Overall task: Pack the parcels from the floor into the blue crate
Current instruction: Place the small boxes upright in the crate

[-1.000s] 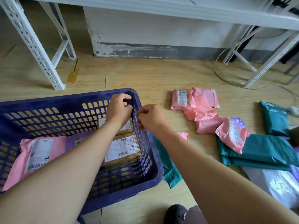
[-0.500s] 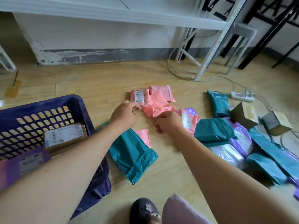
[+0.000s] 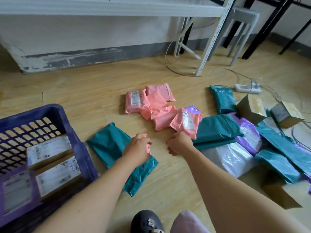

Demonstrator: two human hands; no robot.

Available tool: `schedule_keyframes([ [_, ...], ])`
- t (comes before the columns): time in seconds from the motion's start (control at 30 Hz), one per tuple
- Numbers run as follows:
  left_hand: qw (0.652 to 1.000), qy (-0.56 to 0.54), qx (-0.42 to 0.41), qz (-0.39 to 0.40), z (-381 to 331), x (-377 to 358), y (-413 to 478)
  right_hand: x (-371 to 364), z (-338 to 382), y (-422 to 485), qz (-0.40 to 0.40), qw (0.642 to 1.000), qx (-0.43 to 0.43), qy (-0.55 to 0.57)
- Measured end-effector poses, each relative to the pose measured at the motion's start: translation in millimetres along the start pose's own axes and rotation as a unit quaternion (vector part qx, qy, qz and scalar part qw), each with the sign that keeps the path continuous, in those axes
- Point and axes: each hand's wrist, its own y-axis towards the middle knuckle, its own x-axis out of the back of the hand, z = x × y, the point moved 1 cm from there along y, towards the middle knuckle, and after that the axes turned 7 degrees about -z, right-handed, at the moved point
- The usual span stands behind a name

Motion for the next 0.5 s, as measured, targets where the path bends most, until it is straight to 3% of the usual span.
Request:
schedule_keyframes([
  [0.2, 0.994, 0.042, 0.079, 0.059, 30, -25, 6, -38, 4, 8, 0.075, 0.993, 0.04, -0.076],
  [0.37, 0.997, 0.041, 0.014, 0.059, -1, -33, 22, -28, -7, 19, 0.077, 0.991, 0.066, -0.091],
  [0.5, 0.998, 0.024, -0.046, 0.042, -46, -44, 35, 9, -37, 29, 0.016, 0.995, 0.048, -0.081],
])
